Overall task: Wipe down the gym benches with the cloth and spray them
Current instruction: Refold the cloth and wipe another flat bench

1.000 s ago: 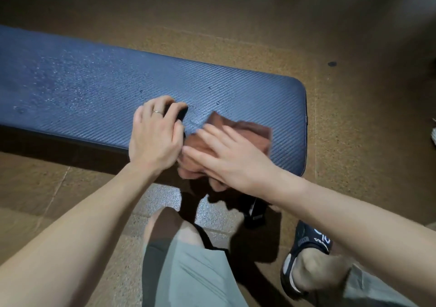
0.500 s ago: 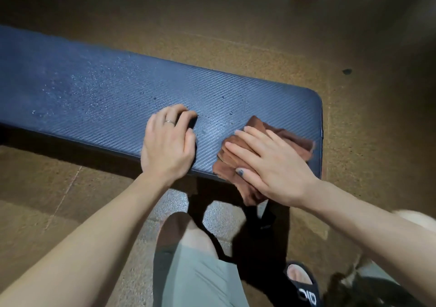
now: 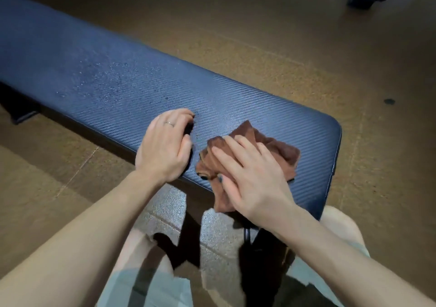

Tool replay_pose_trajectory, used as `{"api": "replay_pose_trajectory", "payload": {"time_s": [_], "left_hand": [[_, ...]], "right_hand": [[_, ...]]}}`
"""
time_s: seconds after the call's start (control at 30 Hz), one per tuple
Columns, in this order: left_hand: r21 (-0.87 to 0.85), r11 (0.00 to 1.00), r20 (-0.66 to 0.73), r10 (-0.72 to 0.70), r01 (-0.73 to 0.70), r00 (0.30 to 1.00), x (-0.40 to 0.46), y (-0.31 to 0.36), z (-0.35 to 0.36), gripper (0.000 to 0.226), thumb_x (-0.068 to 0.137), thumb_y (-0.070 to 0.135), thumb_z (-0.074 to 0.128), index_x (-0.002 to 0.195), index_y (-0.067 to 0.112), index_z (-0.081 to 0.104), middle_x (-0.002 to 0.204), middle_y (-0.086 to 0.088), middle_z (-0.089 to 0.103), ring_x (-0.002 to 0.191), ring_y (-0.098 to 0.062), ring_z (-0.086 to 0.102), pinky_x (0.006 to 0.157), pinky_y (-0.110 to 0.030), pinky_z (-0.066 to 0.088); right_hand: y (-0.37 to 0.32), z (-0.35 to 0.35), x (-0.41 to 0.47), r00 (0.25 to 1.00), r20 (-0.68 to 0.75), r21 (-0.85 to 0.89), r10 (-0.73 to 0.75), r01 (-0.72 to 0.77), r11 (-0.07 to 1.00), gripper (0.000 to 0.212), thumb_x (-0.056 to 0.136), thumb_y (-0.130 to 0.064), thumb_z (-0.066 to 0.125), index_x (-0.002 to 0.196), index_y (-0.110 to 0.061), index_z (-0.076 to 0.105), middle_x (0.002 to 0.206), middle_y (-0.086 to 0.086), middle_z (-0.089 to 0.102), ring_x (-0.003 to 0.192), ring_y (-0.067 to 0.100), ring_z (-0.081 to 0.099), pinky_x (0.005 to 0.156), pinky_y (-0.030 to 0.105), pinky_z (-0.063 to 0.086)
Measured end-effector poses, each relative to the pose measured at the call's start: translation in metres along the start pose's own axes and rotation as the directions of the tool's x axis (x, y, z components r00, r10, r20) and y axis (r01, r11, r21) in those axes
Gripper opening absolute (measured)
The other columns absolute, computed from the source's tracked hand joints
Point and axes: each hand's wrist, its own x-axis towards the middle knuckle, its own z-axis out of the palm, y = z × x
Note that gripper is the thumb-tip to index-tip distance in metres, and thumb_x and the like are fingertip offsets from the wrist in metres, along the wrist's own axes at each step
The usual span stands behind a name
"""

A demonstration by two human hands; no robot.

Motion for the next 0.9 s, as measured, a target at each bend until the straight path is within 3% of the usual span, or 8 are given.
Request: {"api": "replay_pose_trajectory", "payload": {"time_s": [0.17, 0.47, 0.63, 0.77, 0.9], "left_hand": [[0.009, 1.000, 0.010, -0.011, 0.011, 1.000, 0.001, 0.003, 0.001, 0.032, 0.091, 0.022, 0.044, 0.118, 0.012, 0.056, 0.138, -0.002, 0.056, 0.128, -0.029, 0.050, 0.113, -0.047, 0.036], [-0.020, 0.998, -0.016, -0.054, 0.054, 0.998, 0.001, 0.004, 0.002, 0.034, 0.089, 0.023, 0.044, 0.119, 0.013, 0.057, 0.137, -0.001, 0.055, 0.130, -0.026, 0.049, 0.110, -0.044, 0.036], [-0.028, 0.998, -0.015, -0.051, 0.051, 0.999, 0.000, -0.001, 0.000, 0.034, 0.091, 0.026, 0.042, 0.119, 0.015, 0.058, 0.138, 0.001, 0.056, 0.131, -0.024, 0.049, 0.111, -0.044, 0.037], [-0.053, 0.998, -0.012, -0.024, 0.024, 1.000, 0.001, -0.002, -0.001, 0.032, 0.094, 0.027, 0.042, 0.117, 0.013, 0.059, 0.137, 0.000, 0.057, 0.129, -0.024, 0.050, 0.112, -0.043, 0.037], [-0.071, 0.998, -0.038, -0.005, 0.002, 0.999, 0.001, -0.002, 0.000, 0.032, 0.093, 0.026, 0.041, 0.114, 0.010, 0.061, 0.133, -0.003, 0.059, 0.125, -0.025, 0.052, 0.111, -0.042, 0.037]], "right_hand": [[0.036, 0.000, 0.065, 0.994, 0.017, -0.030, -0.106, 0.107, 0.994, 0.055, 0.096, -0.044, 0.041, 0.146, -0.026, 0.054, 0.149, 0.004, 0.052, 0.141, 0.027, 0.043, 0.112, 0.049, 0.034], [0.054, 0.010, 0.199, 0.995, -0.001, -0.070, 0.101, -0.101, 0.992, 0.045, 0.102, -0.044, 0.040, 0.143, -0.029, 0.051, 0.134, 0.007, 0.055, 0.126, 0.030, 0.051, 0.100, 0.046, 0.040], [0.077, -0.009, 0.172, 0.981, 0.017, -0.003, 0.195, -0.195, 0.981, 0.038, 0.102, -0.046, 0.038, 0.135, -0.033, 0.051, 0.121, 0.012, 0.058, 0.115, 0.036, 0.058, 0.088, 0.043, 0.044], [0.112, -0.032, 0.102, 0.947, -0.047, -0.108, 0.317, -0.321, 0.941, 0.034, 0.103, -0.045, 0.041, 0.131, -0.031, 0.053, 0.107, 0.011, 0.057, 0.104, 0.038, 0.059, 0.076, 0.040, 0.036], [0.106, -0.027, 0.093, 0.898, -0.128, -0.177, 0.421, -0.438, 0.881, 0.037, 0.104, -0.041, 0.040, 0.133, -0.024, 0.056, 0.109, 0.016, 0.058, 0.103, 0.040, 0.056, 0.085, 0.045, 0.042]]}}
